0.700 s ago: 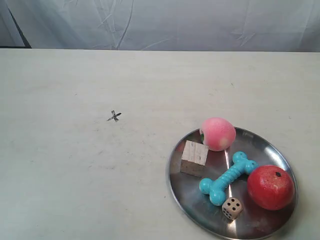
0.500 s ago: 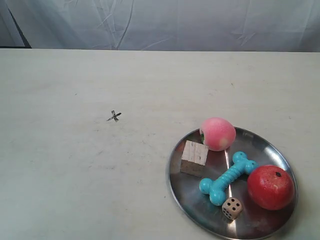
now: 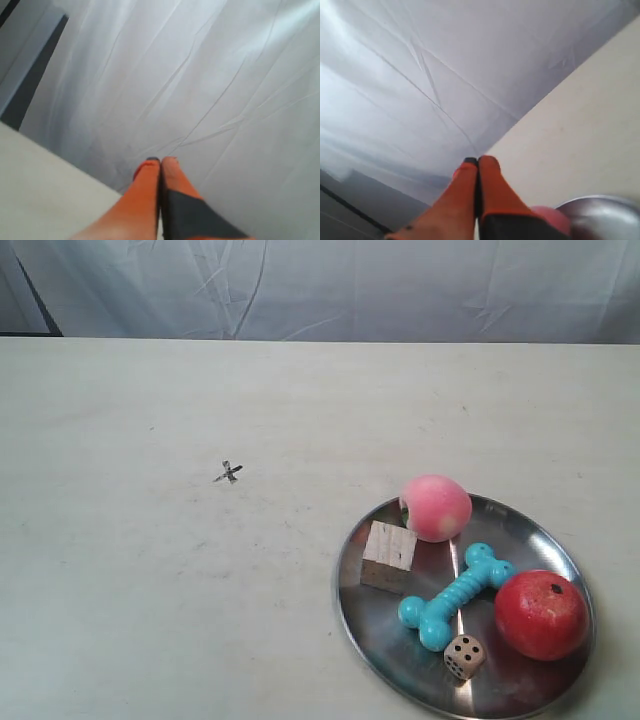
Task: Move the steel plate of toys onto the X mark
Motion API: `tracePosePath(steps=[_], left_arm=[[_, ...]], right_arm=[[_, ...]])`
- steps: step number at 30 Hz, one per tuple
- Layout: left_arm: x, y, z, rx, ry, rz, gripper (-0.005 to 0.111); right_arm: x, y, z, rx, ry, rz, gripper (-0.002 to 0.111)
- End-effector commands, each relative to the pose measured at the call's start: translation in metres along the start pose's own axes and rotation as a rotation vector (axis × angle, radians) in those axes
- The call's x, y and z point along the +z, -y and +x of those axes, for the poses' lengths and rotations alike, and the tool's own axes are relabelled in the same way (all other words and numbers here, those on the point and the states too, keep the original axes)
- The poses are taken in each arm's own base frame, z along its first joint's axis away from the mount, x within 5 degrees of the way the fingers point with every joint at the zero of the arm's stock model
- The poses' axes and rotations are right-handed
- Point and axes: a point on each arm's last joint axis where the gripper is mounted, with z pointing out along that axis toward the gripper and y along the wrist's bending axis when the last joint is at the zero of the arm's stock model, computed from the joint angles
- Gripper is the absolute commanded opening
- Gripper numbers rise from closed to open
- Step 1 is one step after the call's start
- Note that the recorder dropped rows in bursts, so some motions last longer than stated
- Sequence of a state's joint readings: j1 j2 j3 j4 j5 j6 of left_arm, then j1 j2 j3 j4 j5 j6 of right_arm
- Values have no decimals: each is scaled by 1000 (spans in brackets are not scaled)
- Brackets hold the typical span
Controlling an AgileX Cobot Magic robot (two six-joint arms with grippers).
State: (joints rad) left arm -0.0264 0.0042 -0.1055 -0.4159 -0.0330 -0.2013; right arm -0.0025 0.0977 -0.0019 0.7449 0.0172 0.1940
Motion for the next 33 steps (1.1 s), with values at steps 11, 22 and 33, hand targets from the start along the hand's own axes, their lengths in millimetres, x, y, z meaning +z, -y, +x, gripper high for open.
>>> tracePosePath(steps=[11, 22, 33], left_arm=[[50, 84, -120, -72, 204, 130, 0], [190, 136, -69, 181, -398, 146, 0], [232, 84, 126, 111, -1390, 38, 0]], right_arm=[[-15, -51, -52, -88, 320, -181, -1], [66, -107, -73, -759, -484, 225, -1], [167, -72, -66, -704, -819, 452, -1]])
